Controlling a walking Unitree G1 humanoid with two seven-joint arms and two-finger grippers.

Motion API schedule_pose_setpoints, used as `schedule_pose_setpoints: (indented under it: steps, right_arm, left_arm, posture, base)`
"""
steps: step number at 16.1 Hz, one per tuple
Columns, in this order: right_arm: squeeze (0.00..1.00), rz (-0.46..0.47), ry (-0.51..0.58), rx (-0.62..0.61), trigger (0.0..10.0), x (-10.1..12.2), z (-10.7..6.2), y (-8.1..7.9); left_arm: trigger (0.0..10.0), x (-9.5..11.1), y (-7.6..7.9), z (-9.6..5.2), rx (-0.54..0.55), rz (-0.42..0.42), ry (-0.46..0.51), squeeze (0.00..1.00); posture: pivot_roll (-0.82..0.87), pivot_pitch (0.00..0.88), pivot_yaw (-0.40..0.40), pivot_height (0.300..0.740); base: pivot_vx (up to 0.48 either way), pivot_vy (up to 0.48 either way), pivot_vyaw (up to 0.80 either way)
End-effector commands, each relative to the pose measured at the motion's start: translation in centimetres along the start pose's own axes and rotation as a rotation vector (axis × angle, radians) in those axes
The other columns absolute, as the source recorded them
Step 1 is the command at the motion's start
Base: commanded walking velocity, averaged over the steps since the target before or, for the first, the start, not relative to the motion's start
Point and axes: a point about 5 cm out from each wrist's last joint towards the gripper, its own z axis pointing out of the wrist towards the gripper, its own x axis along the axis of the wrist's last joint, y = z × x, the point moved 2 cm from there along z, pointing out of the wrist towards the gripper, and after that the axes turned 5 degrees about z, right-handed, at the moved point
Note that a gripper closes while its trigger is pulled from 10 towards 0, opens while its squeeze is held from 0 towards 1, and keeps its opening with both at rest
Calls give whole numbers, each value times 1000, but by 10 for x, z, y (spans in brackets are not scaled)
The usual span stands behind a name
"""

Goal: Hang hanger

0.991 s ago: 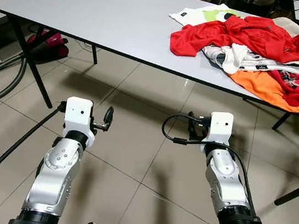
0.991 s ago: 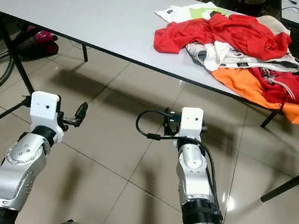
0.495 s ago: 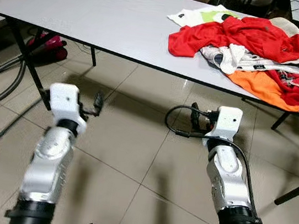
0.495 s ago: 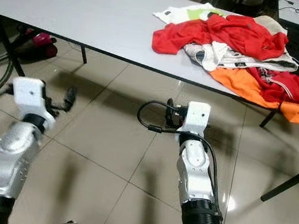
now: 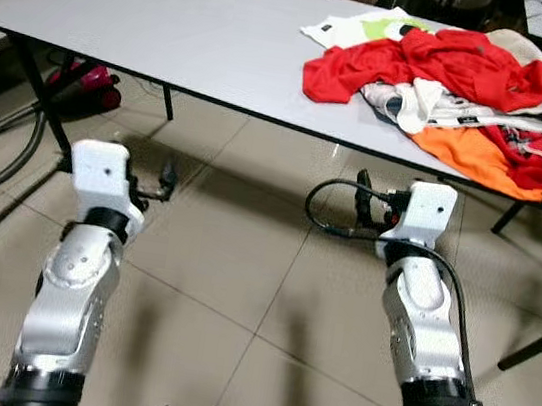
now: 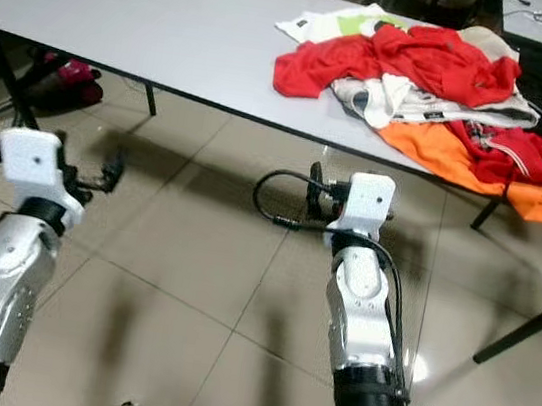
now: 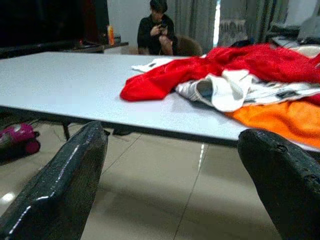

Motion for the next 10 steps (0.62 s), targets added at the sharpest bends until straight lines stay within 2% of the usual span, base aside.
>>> schedule_pose_setpoints:
  steps: [1, 2, 3, 4, 6, 8, 10]
  right_arm:
    - [0, 10, -49, 23, 10000, -10, -2, -5]
    - [0, -2, -56, 22, 10000, -14, -5, -6]
    - [0, -14, -79, 14, 10000, -20, -7, -2]
    - [0, -14, -99, 6, 10000, -25, -9, 1]
    - [0, -36, -124, -15, 10000, -34, -15, 9]
    - [0, -19, -138, -54, 10000, -37, -16, 16]
    - [0, -21, -135, -30, 10000, -37, -15, 11]
  left_arm:
    - [10000, -15, -3, -9, 34, -10, -57, 0]
    - [10000, -32, 6, -16, 33, -6, -120, 0]
    - [10000, -39, 13, -18, 28, -6, -150, 0]
    - [10000, -38, 14, -18, 20, -2, -143, 0]
    - [10000, -32, 3, -16, 11, 102, -107, 0]
    - [10000, -32, -11, -15, 51, 92, -115, 0]
    - [10000, -31, -10, -15, 52, 115, -111, 0]
  posture:
    - [65, 27, 12, 740]
    - [61, 30, 13, 740]
    - [61, 31, 14, 740]
    - [58, 36, 11, 740]
    - [62, 37, 4, 740]
    - [67, 36, 4, 740]
    - [69, 37, 3, 740]
  base:
    - [0, 0, 725]
    - [0, 0, 706]
    - [0, 0, 681]
    - [0, 0, 681]
    - [0, 0, 656]
    - [0, 0, 578]
    - [0, 0, 556]
